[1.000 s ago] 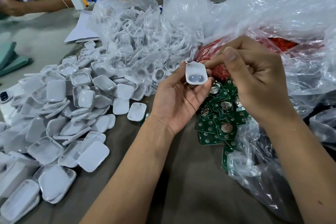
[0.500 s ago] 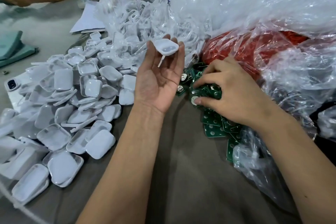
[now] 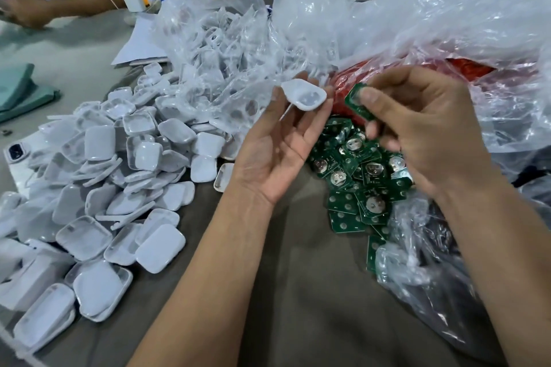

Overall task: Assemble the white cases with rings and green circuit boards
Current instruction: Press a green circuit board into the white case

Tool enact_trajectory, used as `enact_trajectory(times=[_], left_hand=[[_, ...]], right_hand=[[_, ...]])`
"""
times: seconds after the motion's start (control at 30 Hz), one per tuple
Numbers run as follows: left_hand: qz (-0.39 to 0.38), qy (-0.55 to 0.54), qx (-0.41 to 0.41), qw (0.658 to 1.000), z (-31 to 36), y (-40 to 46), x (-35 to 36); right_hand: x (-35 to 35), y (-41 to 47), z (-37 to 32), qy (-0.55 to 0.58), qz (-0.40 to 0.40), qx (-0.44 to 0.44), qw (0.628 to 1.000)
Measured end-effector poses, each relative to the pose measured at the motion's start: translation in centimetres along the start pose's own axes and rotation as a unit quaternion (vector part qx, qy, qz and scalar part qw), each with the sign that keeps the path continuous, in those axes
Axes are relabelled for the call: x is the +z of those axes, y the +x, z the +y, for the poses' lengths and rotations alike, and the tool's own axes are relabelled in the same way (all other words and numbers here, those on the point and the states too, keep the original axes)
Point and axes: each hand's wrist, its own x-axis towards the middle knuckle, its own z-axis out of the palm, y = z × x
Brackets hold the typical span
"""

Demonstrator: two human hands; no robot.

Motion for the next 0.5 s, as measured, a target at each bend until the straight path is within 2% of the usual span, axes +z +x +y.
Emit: enact_trajectory(times=[0.13,0.3,0.4,0.5], left_hand=[[-0.014,0.050,-0.011,0.999,-0.5,-0.1,0.0],[-0.026,0.084,0.015,0.996,-1.2,0.2,-0.1],[-0.048,0.117,0.023,0.992,-1.8,0.2,-0.2],[-0.050,0.185,0.036,0.981,-2.1,0.2,-0.3]], right_hand=[[0.1,0.1,-0.6,0.134,0.032,0.025,0.990],[0.7,0.0,-0.7,0.165,0.068,0.089,0.980],[0.9,-0.1,-0.3,0.219,0.055,0.162,0.961],[1.0,0.1,-0.2,0.255,0.045,0.184,0.948]])
